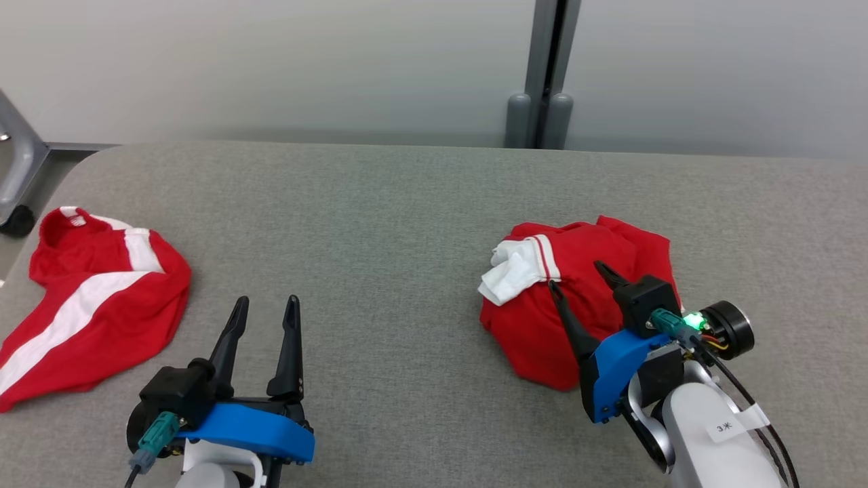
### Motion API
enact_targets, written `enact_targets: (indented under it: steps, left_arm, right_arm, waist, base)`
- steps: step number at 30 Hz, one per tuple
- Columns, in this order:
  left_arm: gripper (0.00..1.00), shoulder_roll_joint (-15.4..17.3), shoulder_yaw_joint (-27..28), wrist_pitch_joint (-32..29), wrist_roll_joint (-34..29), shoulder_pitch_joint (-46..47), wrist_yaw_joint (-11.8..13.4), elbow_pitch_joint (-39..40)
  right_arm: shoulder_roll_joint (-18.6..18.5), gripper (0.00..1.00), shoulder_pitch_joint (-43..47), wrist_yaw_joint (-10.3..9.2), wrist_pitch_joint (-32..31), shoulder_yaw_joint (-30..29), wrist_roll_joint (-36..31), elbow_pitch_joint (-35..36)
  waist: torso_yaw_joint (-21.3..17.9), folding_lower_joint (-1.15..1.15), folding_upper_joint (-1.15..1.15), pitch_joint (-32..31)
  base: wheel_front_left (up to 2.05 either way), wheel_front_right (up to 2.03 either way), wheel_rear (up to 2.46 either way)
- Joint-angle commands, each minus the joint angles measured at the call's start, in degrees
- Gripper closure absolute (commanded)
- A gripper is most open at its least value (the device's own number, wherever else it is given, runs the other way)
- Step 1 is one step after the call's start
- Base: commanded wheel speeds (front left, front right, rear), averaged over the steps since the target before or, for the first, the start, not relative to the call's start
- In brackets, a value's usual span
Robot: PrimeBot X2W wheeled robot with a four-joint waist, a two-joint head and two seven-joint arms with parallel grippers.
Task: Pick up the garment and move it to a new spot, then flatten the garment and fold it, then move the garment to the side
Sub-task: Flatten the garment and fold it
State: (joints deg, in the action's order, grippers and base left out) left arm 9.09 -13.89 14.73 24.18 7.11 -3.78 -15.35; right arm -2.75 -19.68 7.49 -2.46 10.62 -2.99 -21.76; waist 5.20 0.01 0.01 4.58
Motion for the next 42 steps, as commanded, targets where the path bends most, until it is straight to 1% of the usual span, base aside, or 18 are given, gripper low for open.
enact_targets:
  steps: [1, 5, 8, 15, 16, 17, 18, 26, 28, 33, 42]
  left_arm:
    - [0.0, -0.2, -0.4, 0.1, -0.1, 1.1, -0.4, -0.5]
    - [0.0, -0.6, -0.7, 0.2, 0.1, 1.6, -0.7, -1.2]
    - [0.0, -0.8, -0.7, 0.3, 0.2, 1.4, -0.8, -1.6]
    - [0.0, -1.1, -0.8, 0.4, 0.3, 0.8, -1.0, -2.0]
    - [0.0, -1.2, -0.9, 0.5, 0.3, 0.8, -1.2, -2.1]
    - [0.0, -1.2, -0.9, 0.5, 0.3, 0.8, -1.2, -2.2]
    - [0.0, -1.3, -1.0, 0.5, 0.4, 0.8, -1.3, -2.2]
    - [0.0, -1.4, -1.2, 0.5, 0.3, 1.1, -1.8, -2.4]
    - [0.0, -1.4, -1.2, 0.5, 0.2, 1.3, -1.7, -2.3]
    - [0.0, -0.9, -0.9, 0.5, -0.1, 1.7, -1.7, -1.7]
    - [0.0, -0.8, -0.4, 0.5, -0.4, 2.2, -1.2, -0.5]
  right_arm:
    - [-0.3, 0.0, -1.6, 0.01, -0.1, -0.4, -1.8, -2.2]
    - [-0.2, 0.0, -3.3, 0.01, -0.1, -1.3, -5.2, -6.8]
    - [-0.3, 0.0, -4.5, 0.01, 0.7, -2.1, -6.2, -9.0]
    - [-0.2, 0.0, -6.2, 0.01, 1.9, -3.5, -6.8, -11.2]
    - [-0.2, 0.15, -6.8, 0.01, 2.2, -4.3, -6.9, -11.9]
    - [-0.3, 0.54, -7.0, 0.01, 2.5, -4.7, -6.7, -12.1]
    - [-0.2, 1.0, -7.2, 0.01, 2.6, -4.9, -6.6, -12.3]
    - [-0.2, 1.0, -9.1, 0.01, 1.6, -7.4, -6.1, -14.4]
    - [-0.2, 1.0, -10.0, 0.01, 2.2, -7.5, -5.3, -14.4]
    - [-0.2, 1.0, -14.1, 0.01, 4.3, -4.2, 0.8, -11.6]
    - [-0.2, 1.0, -27.1, 0.01, 5.3, 5.7, 15.9, -5.1]
  waist:
    - [1.7, -0.01, -0.01, 0.9]
    - [3.3, -0.01, -0.01, 1.1]
    - [3.8, -0.01, -0.01, 1.1]
    - [4.0, -0.01, -0.01, 0.8]
    - [4.0, -0.01, -0.01, 0.7]
    - [4.1, -0.01, -0.01, 0.6]
    - [4.2, -0.01, -0.01, 0.6]
    - [4.7, -0.01, -0.01, 0.3]
    - [4.9, -0.01, -0.01, 0.2]
    - [4.8, -0.01, -0.01, 0.4]
    - [3.6, -0.01, -0.01, 0.5]
  base:
    - [0.0, 0.0, 0.0]
    - [0.0, 0.0, 0.0]
    - [0.0, 0.0, 0.0]
    - [0.0, 0.0, 0.0]
    - [0.0, 0.0, 0.0]
    - [0.0, 0.0, 0.0]
    - [0.0, 0.0, 0.0]
    - [0.0, 0.0, 0.0]
    - [0.0, 0.0, 0.0]
    - [0.0, 0.0, 0.0]
    - [0.0, 0.0, 0.0]
